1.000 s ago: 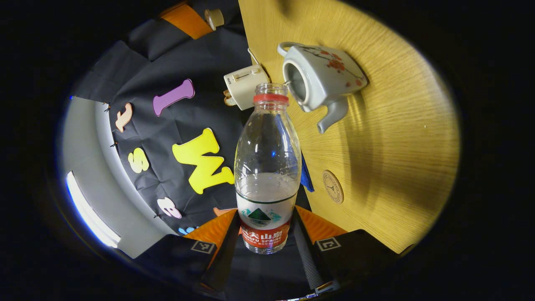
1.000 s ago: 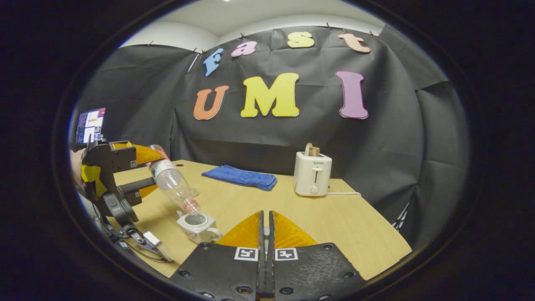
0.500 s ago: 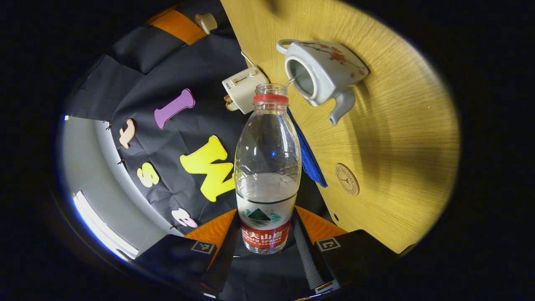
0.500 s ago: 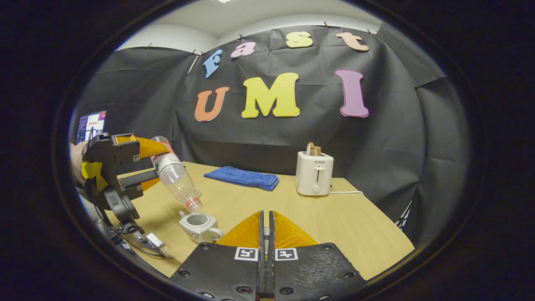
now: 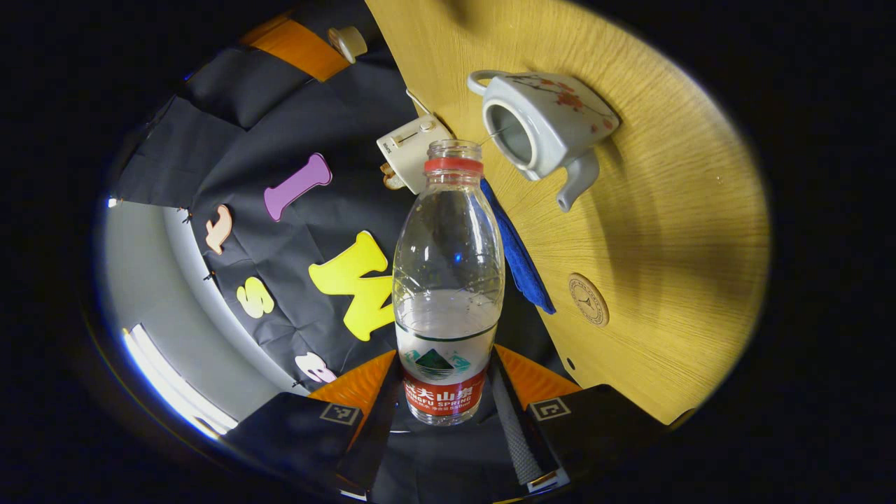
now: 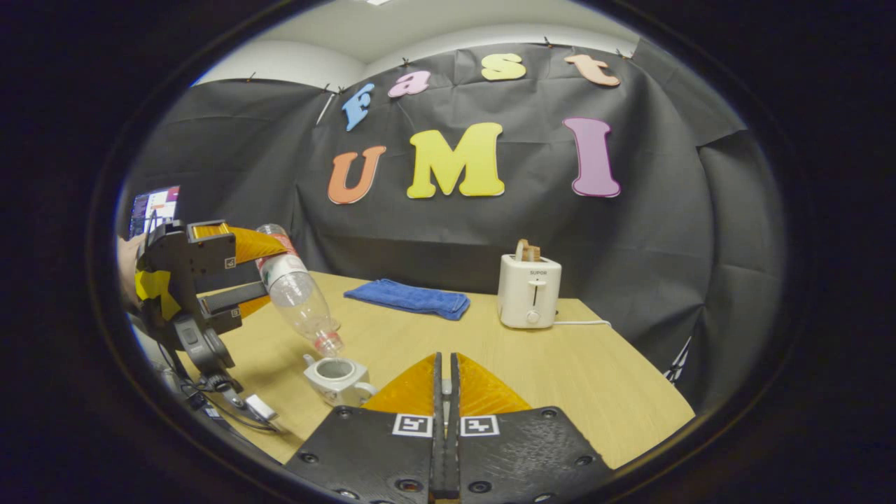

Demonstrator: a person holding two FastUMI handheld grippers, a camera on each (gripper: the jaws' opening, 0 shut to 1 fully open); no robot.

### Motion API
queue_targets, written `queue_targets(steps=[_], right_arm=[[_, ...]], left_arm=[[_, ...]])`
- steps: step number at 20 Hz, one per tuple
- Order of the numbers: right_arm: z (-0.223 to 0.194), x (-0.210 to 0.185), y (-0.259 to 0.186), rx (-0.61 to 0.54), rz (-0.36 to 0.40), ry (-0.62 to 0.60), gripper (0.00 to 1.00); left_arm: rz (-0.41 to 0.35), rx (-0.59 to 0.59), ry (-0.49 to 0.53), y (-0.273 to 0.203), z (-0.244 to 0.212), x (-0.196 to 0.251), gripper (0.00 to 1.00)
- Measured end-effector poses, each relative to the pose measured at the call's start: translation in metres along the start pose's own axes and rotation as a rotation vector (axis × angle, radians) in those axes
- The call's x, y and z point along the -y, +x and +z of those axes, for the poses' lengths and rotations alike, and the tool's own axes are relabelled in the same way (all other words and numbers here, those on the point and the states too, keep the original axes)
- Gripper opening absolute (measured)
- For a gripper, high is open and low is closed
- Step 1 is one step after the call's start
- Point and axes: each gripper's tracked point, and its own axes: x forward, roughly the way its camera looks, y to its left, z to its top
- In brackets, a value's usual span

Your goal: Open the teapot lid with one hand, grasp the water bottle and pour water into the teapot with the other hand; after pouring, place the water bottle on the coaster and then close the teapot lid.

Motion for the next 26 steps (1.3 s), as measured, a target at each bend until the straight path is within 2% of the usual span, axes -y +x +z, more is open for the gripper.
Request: queue_targets(steps=[1, 2, 8, 11, 12, 14, 17, 20, 21, 24, 26], right_arm=[[0.0, 0.0, 0.0, -0.001, 0.0, 0.001, 0.0], [0.0, -0.001, 0.0, 0.0, 0.0, 0.002, 0.0], [0.003, -0.002, 0.001, 0.004, 0.005, 0.005, 0.0], [0.004, -0.004, 0.0, 0.006, 0.019, 0.025, 0.0], [0.006, -0.004, 0.0, 0.008, 0.018, 0.029, 0.0], [0.009, -0.002, -0.001, 0.014, 0.013, 0.031, 0.0], [0.012, -0.001, 0.0, 0.017, 0.009, 0.039, 0.0], [0.015, -0.002, 0.002, 0.014, 0.006, 0.05, 0.0], [0.015, -0.002, 0.003, 0.009, -0.002, 0.04, 0.0], [0.021, -0.004, 0.005, 0.017, -0.006, 0.047, 0.0], [0.023, -0.009, 0.008, 0.018, -0.004, 0.047, 0.0]], left_arm=[[0.004, -0.003, -0.001, 0.0, 0.0, -0.001, 0.76], [0.004, -0.001, -0.006, 0.0, -0.001, -0.002, 0.72], [-0.006, -0.008, -0.051, 0.001, -0.003, 0.003, 0.72], [-0.076, -0.012, -0.172, 0.002, -0.004, 0.019, 0.73], [-0.093, -0.017, -0.215, 0.002, -0.004, 0.024, 0.76], [-0.112, -0.019, -0.309, 0.002, -0.004, 0.033, 0.72], [-0.175, -0.029, -0.536, -0.001, -0.003, 0.056, 0.73], [-0.256, -0.063, -0.861, -0.006, -0.004, 0.068, 0.73], [-0.259, -0.074, -0.982, -0.007, -0.008, 0.066, 0.73], [-0.196, -0.13, -1.332, 0.001, -0.029, 0.055, 0.74], [-0.207, -0.158, -1.548, 0.004, -0.033, 0.056, 0.74]])
